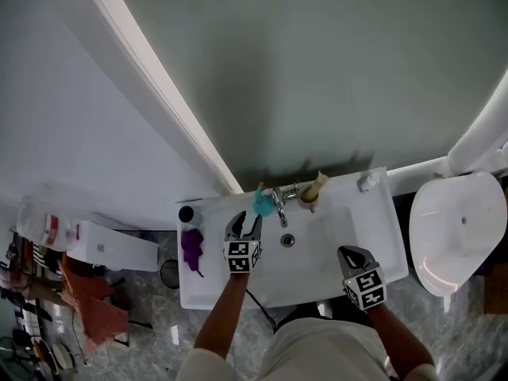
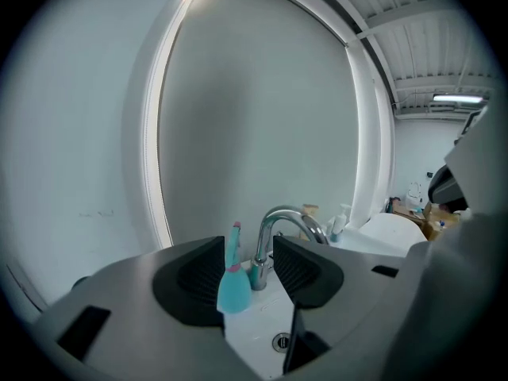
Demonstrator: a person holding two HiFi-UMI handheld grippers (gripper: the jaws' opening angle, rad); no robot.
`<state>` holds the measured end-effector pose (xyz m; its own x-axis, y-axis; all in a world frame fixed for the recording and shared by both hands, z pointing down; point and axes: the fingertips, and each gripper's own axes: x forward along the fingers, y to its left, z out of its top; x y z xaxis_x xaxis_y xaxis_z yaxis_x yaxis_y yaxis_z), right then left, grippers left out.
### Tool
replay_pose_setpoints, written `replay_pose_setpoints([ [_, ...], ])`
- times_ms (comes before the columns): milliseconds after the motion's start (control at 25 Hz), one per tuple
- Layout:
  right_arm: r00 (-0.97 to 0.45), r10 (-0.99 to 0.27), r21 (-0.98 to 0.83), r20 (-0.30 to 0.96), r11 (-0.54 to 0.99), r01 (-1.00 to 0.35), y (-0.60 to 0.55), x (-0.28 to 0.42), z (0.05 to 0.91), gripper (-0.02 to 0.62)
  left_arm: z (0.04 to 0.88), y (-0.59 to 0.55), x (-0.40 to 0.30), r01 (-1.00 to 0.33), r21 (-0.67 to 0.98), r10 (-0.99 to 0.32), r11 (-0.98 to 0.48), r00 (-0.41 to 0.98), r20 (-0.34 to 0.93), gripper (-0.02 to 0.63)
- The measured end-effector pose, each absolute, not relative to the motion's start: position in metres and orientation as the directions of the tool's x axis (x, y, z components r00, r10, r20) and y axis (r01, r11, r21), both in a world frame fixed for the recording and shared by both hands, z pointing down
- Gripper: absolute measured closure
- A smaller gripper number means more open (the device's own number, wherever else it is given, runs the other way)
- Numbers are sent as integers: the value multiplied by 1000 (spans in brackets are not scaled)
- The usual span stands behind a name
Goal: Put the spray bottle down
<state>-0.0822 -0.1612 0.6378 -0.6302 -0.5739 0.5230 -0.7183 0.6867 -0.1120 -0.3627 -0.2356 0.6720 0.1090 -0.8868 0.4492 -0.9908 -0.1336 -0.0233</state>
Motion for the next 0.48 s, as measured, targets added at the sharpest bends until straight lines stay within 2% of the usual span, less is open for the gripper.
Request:
replay_pose_setpoints([
  [480,-718,-519,-81,464,782,-618,-180,-75,602,584,594,-179,-314,-998,1,-921,-67,63,384,487],
])
